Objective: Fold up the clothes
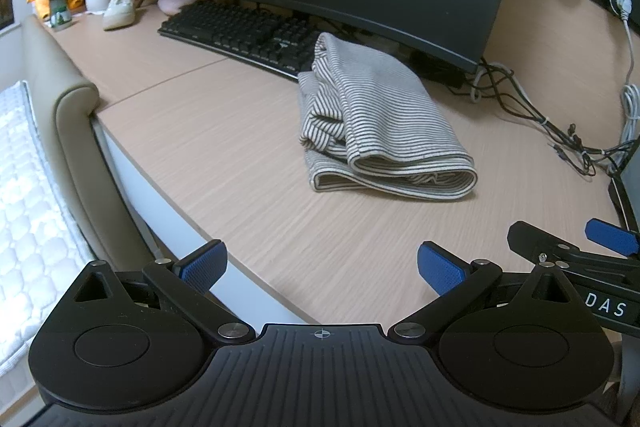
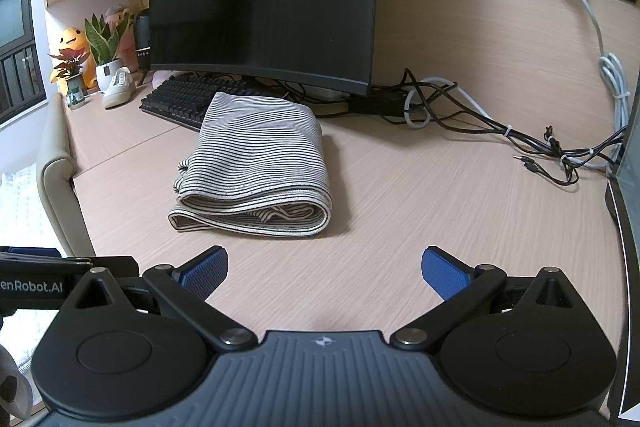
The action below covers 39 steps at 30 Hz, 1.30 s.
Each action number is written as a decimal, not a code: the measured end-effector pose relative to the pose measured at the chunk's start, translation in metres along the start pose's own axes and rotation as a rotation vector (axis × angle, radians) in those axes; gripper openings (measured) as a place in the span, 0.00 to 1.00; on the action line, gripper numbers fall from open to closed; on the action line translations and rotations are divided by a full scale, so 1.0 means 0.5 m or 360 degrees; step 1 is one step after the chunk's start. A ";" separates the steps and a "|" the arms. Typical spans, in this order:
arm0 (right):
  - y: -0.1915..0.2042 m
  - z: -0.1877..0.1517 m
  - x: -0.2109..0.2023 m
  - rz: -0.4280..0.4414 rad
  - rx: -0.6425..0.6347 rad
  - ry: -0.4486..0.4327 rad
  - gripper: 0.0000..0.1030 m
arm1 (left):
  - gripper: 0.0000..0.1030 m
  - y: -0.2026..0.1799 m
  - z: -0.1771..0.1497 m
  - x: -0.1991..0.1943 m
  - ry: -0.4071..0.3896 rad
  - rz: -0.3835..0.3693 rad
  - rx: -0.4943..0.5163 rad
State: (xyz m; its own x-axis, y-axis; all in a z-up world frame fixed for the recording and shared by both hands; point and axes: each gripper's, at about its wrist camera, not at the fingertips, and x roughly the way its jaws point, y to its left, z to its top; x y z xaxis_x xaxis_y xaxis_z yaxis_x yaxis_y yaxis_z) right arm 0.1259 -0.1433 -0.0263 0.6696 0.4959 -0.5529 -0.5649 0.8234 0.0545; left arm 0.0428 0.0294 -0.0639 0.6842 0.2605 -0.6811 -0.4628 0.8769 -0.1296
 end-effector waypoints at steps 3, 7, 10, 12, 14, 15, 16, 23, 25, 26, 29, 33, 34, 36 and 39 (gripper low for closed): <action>0.002 0.001 0.001 0.0000 0.0000 0.0000 1.00 | 1.00 0.002 0.003 0.003 0.0001 0.0000 0.0000; 0.003 0.002 0.003 0.0000 0.0004 0.0004 1.00 | 1.00 0.001 0.005 0.005 0.0000 0.0001 -0.0001; 0.002 0.003 0.005 0.0000 0.0007 0.0008 1.00 | 1.00 0.000 0.005 0.006 0.0003 0.0003 0.0002; 0.001 0.003 0.007 0.0000 0.0009 0.0009 1.00 | 1.00 0.000 0.007 0.007 0.0004 0.0004 0.0004; 0.000 0.004 0.008 -0.0001 0.0010 0.0009 1.00 | 1.00 0.000 0.009 0.008 0.0005 0.0005 0.0008; 0.000 0.004 0.009 0.0000 0.0012 0.0011 1.00 | 1.00 0.000 0.009 0.009 0.0005 0.0006 0.0009; 0.000 0.003 0.010 0.0000 0.0014 0.0012 1.00 | 1.00 -0.001 0.009 0.009 0.0006 0.0007 0.0009; 0.000 0.005 0.018 0.0002 0.0018 0.0019 1.00 | 1.00 -0.003 0.010 0.011 0.0008 0.0013 0.0014; -0.001 0.006 0.022 0.0003 0.0018 0.0023 1.00 | 1.00 -0.003 0.012 0.014 0.0012 0.0013 0.0019; -0.001 0.008 0.024 0.0005 0.0019 0.0027 1.00 | 1.00 -0.002 0.014 0.016 0.0015 0.0013 0.0021; 0.000 0.015 0.030 0.0012 0.0037 0.0034 1.00 | 1.00 0.001 0.026 0.018 0.0021 0.0008 0.0025; 0.008 0.033 0.051 0.0032 0.0075 0.0021 1.00 | 1.00 0.015 0.052 0.026 -0.0029 0.0022 0.0040; 0.013 0.037 0.057 0.0036 0.0084 0.0016 1.00 | 1.00 0.020 0.058 0.029 -0.0045 0.0036 0.0042; 0.027 0.045 0.070 0.0060 0.0088 0.0005 1.00 | 1.00 0.033 0.071 0.037 -0.0076 0.0065 0.0043; 0.062 0.058 0.088 0.0128 0.0049 -0.0027 1.00 | 1.00 0.090 0.110 0.070 -0.0097 0.0103 -0.0029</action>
State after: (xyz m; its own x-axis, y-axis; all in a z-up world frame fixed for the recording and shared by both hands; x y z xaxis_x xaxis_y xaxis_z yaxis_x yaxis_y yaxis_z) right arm 0.1517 -0.0878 -0.0248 0.6311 0.5651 -0.5314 -0.6021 0.7888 0.1238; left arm 0.0769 0.1003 -0.0540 0.6854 0.3413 -0.6433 -0.5171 0.8501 -0.0999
